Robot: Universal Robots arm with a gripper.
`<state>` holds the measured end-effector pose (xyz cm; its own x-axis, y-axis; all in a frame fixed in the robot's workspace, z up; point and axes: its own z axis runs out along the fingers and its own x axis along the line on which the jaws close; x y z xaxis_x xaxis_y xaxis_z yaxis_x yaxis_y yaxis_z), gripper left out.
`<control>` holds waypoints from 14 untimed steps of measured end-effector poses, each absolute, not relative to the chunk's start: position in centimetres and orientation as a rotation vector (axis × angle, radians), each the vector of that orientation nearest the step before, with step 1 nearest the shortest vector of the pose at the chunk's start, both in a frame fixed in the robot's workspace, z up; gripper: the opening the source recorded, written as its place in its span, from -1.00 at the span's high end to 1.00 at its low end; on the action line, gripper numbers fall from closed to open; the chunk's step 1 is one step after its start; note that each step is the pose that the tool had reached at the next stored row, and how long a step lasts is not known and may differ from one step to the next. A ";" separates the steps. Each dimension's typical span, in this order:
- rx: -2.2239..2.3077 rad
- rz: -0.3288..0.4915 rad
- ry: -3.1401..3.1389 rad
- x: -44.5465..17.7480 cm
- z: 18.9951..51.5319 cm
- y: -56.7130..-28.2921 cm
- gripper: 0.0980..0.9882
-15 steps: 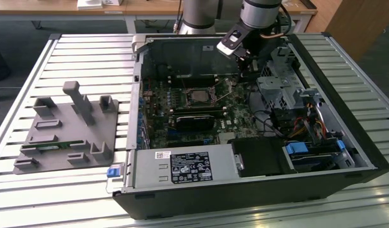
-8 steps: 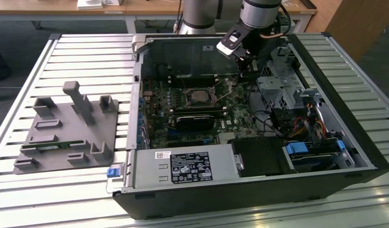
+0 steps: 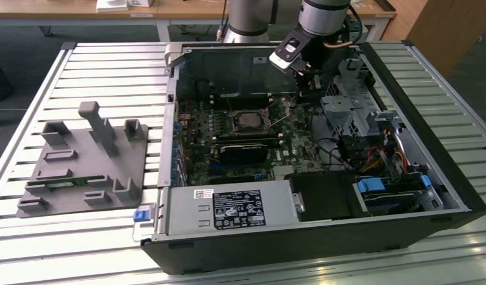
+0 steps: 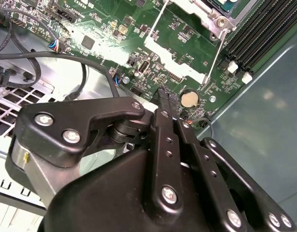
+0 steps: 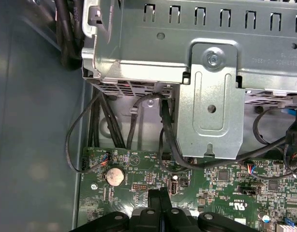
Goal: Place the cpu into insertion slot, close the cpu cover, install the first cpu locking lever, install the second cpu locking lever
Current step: 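Close the cpu cover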
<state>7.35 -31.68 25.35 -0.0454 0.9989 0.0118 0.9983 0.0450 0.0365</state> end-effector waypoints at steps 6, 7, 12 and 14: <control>2.159 0.054 2.259 7.2 25.3 -31.7 0.98; 2.159 0.054 2.259 7.2 25.3 -31.7 0.98; 2.159 0.054 2.259 7.2 25.2 -31.7 0.98; 2.159 0.053 2.259 7.2 25.1 -31.7 0.98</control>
